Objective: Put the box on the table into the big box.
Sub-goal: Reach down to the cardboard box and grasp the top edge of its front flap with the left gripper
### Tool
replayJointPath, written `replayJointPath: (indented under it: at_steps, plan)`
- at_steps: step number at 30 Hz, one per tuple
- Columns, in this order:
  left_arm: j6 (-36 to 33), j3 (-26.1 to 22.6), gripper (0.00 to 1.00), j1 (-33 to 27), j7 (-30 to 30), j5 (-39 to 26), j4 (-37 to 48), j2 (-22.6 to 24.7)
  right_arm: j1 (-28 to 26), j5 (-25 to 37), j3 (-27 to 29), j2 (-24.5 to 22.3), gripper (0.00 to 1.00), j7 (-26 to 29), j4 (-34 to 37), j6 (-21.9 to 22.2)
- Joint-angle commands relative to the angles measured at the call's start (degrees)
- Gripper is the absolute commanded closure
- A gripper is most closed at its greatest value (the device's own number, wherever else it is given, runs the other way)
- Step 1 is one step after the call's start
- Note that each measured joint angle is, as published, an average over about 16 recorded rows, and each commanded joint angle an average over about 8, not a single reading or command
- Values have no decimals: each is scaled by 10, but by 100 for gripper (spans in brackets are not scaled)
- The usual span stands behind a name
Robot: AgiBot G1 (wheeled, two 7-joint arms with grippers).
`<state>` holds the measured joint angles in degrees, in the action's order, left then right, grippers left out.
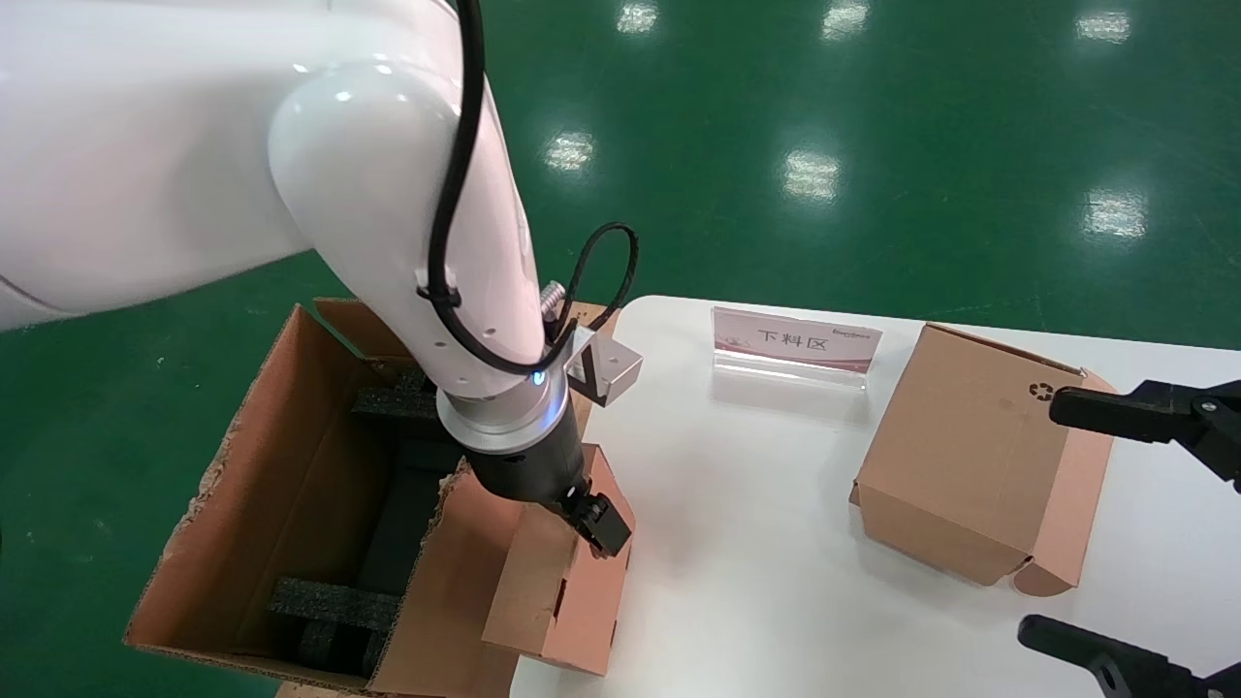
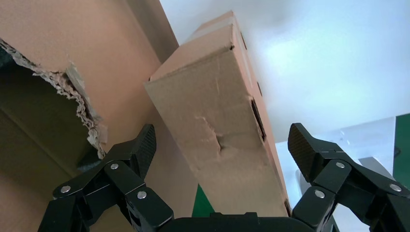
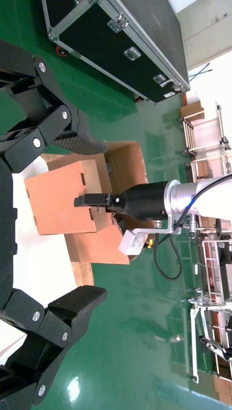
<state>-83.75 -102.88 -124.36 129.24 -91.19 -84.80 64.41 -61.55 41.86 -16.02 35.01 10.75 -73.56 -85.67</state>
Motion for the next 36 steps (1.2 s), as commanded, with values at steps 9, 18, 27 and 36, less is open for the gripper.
replayJointPath:
  at_steps: [9,18,27,36]
  plan:
    - [12,-6,100,11,13,-18,0,5,0,0,0,0,12,0,0,0]
    - [15,-7,100,13,16,-22,0,6,0,0,0,0,100,0,0,0]
    - [16,-7,100,14,17,-23,0,7,0,0,0,0,100,0,0,0]
    - [16,-7,100,14,17,-23,0,7,0,0,0,0,100,0,0,0]
